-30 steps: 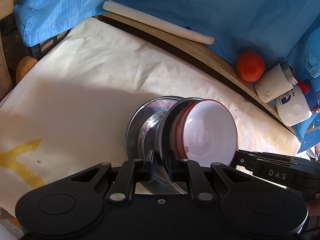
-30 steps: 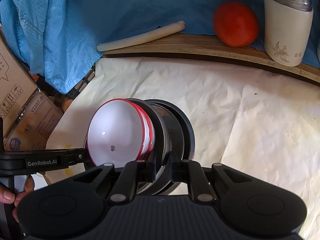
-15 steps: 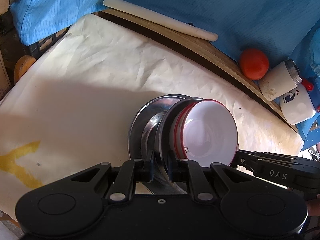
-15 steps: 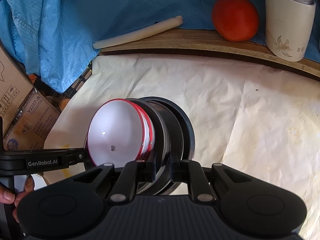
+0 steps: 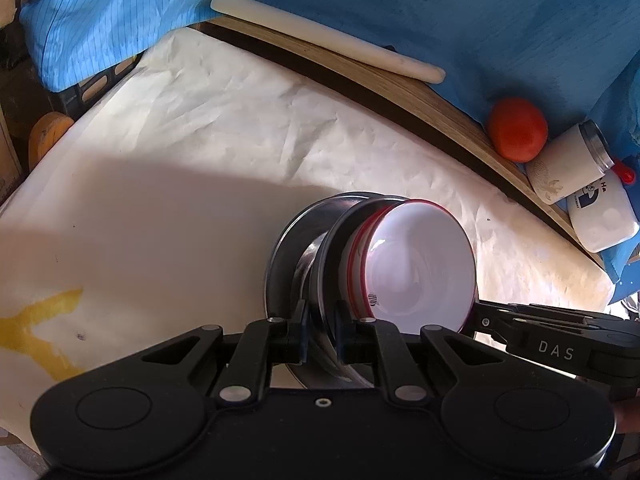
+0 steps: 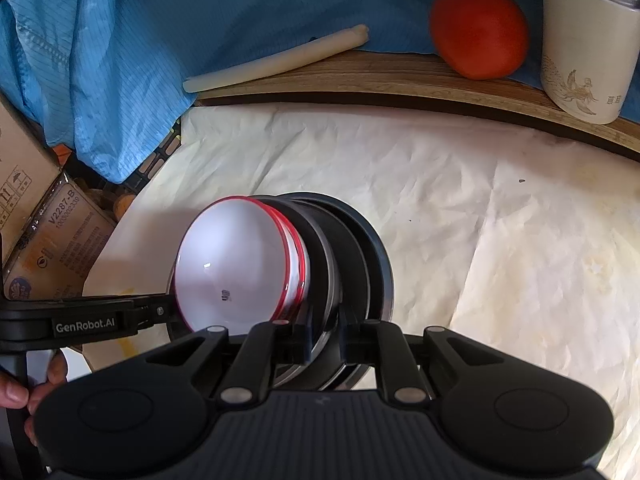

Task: Organize plates and bowls
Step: 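Lower the steel bowl stack onto the steel plate stack with both tools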

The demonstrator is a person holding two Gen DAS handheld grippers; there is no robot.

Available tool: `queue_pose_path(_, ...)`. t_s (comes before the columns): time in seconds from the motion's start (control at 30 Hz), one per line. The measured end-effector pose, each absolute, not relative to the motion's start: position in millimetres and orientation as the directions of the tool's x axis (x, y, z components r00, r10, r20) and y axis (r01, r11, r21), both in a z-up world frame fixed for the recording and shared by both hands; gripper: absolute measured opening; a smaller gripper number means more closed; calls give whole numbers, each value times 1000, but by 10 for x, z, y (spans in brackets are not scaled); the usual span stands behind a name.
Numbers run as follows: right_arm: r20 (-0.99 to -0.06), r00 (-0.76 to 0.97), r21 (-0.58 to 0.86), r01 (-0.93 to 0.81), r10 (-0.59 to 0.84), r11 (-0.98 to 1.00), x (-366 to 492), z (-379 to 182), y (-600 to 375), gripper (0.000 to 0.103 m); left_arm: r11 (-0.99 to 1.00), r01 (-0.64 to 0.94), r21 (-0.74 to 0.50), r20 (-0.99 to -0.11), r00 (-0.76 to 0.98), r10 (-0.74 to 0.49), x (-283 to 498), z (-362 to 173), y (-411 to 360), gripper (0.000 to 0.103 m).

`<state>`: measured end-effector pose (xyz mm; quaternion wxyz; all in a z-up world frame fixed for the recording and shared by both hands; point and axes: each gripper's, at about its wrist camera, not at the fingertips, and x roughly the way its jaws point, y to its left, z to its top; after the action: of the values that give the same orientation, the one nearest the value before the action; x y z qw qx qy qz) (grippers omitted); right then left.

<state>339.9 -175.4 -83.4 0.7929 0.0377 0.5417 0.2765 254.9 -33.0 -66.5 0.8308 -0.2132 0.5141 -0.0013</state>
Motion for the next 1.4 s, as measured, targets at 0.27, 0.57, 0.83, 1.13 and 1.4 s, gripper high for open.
queue_pose_path(0.27, -842, 254, 360, -394, 477, 846, 3424, -860, -1742, 14, 908, -225, -353, -861, 457, -222, 2576, -701, -324, 11)
queue_pose_path(0.57, -841, 252, 364, -392, 479, 845, 3440, -881, -1747, 14, 910, -226, -348, -861, 461, -214, 2592, -704, -327, 11)
queue_pose_path(0.83, -838, 251, 373, -387, 485, 844, 3446, -889, -1751, 14, 908, -230, -351, -861, 461, -216, 2595, -705, -324, 11)
queue_pose_path(1.13, -831, 249, 387, -381, 497, 840, 3451, -892, -1794, 15, 904, -240, -354, -860, 464, -213, 2589, -706, -325, 12)
queue_pose_path(1.4, -829, 250, 390, -382, 500, 838, 3439, -890, -1807, 17, 906, -245, -346, -863, 463, -205, 2574, -697, -336, 12)
